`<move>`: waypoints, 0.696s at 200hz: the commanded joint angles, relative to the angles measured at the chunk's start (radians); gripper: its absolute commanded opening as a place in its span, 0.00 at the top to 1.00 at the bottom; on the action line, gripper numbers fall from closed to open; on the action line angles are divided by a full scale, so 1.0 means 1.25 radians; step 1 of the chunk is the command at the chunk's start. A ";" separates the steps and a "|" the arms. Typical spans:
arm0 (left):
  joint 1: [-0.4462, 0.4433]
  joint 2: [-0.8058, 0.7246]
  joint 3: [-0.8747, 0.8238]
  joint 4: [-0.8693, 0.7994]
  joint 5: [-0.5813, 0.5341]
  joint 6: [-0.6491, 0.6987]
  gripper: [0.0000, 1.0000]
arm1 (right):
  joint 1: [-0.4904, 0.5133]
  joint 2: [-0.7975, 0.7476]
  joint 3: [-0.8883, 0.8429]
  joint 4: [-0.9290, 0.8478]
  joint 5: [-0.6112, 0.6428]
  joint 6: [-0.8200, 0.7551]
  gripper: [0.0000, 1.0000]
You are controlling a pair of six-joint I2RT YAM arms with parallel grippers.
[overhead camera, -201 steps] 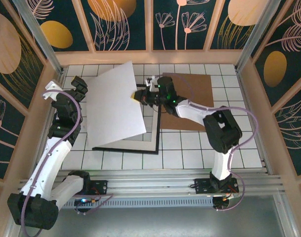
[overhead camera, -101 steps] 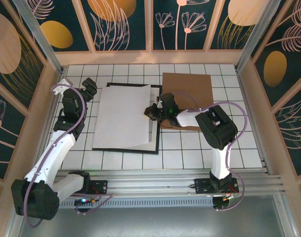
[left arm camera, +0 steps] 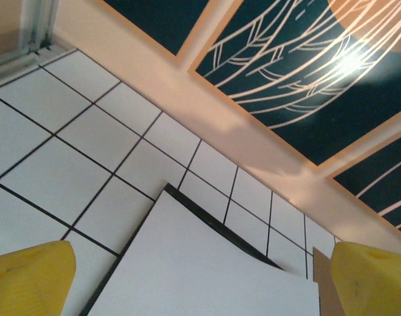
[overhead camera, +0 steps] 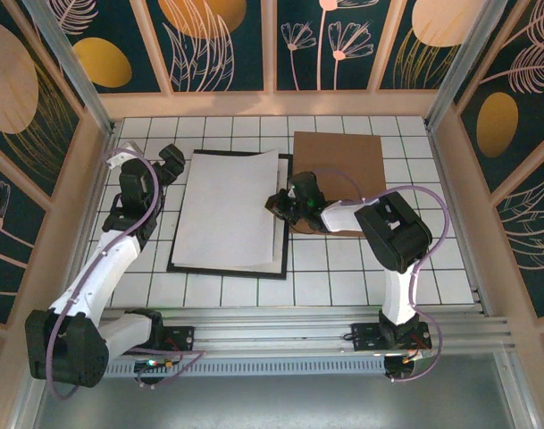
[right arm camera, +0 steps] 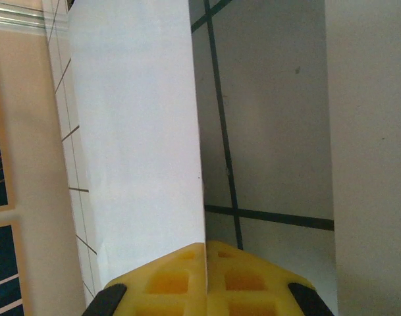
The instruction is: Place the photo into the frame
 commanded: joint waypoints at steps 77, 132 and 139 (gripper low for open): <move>0.003 0.040 -0.006 0.039 0.069 -0.011 0.01 | -0.005 -0.044 -0.015 -0.023 0.063 -0.042 1.00; 0.003 0.047 -0.003 0.039 0.077 -0.011 0.01 | -0.004 -0.054 -0.033 -0.023 0.076 -0.034 1.00; 0.003 0.048 -0.004 0.039 0.077 -0.011 0.01 | -0.004 -0.057 -0.037 -0.019 0.079 -0.033 1.00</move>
